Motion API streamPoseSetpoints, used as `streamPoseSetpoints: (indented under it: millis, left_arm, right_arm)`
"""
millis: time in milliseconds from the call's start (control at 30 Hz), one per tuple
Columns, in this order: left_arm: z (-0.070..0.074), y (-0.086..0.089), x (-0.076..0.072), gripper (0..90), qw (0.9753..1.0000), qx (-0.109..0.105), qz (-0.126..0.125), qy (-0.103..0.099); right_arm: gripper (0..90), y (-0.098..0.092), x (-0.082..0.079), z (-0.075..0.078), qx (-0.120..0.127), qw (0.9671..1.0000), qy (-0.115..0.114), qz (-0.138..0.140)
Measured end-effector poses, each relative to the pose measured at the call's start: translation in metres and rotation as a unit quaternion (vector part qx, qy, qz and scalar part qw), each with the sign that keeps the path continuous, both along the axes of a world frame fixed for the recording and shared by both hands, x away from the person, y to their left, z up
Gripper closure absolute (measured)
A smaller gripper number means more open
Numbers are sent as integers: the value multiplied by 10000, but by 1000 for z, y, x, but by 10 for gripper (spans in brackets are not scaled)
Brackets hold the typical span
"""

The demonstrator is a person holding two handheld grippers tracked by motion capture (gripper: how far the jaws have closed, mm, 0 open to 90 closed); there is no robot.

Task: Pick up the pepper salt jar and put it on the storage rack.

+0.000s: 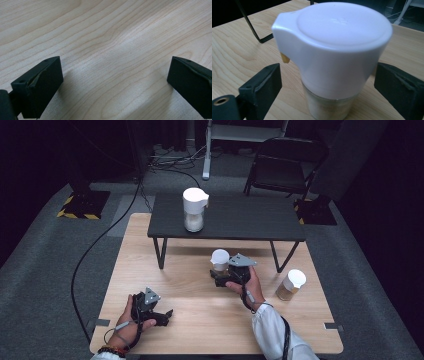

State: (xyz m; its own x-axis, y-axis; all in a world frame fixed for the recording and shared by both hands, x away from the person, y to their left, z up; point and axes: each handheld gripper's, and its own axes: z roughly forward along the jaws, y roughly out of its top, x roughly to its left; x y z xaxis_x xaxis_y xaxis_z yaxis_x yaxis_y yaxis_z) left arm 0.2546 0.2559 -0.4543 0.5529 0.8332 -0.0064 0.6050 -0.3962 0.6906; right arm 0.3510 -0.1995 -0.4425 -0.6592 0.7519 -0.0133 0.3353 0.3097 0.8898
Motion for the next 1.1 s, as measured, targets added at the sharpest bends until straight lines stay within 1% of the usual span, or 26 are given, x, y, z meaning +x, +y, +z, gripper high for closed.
streamPoseSetpoints:
  millis: [200,300,400,500,567,667,733,867,900,967,1100]
  left_arm:
    - [0,0,0,1,10000,-1,-2,0]
    - [0,0,0,1,10000,0,-3,-1]
    - [0,0,0,1,10000,0,-3,0]
    - [0,0,0,1,10000,0,-6,0]
    - [0,0,0,1,10000,-2,-7,-1]
    - [0,1,0,1,10000,-7,-17,-5]
    - [0,1,0,1,10000,-10,-15,-4]
    - [0,1,0,1,10000,-3,-17,-4]
    - [0,1,0,1,10000,-9,-18,-3]
    - [0,1,0,1,10000,-11,-18,-3]
    - [0,1,0,1,10000,-11,-19,-6]
  right_arm:
    - [100,5,5,-2,10,10000,10,-92]
    - [107,7,8,-2,6,10000,-12,-78]
    - [134,9,8,-4,13,10000,-33,-70]
    - [197,9,9,-7,62,10000,-59,-11]
    - [203,13,8,-9,8,9999,-101,-54]
    - [213,12,9,-11,27,9999,-110,-49]
    - [231,13,9,-12,-34,9999,-123,-77]
    - [265,15,9,-14,-70,9997,-146,-175]
    - [285,13,11,-15,0,9998,-120,-147]
    - [293,14,8,-17,5,9997,-186,-179]
    - [298,13,7,-18,56,9996,-202,-177]
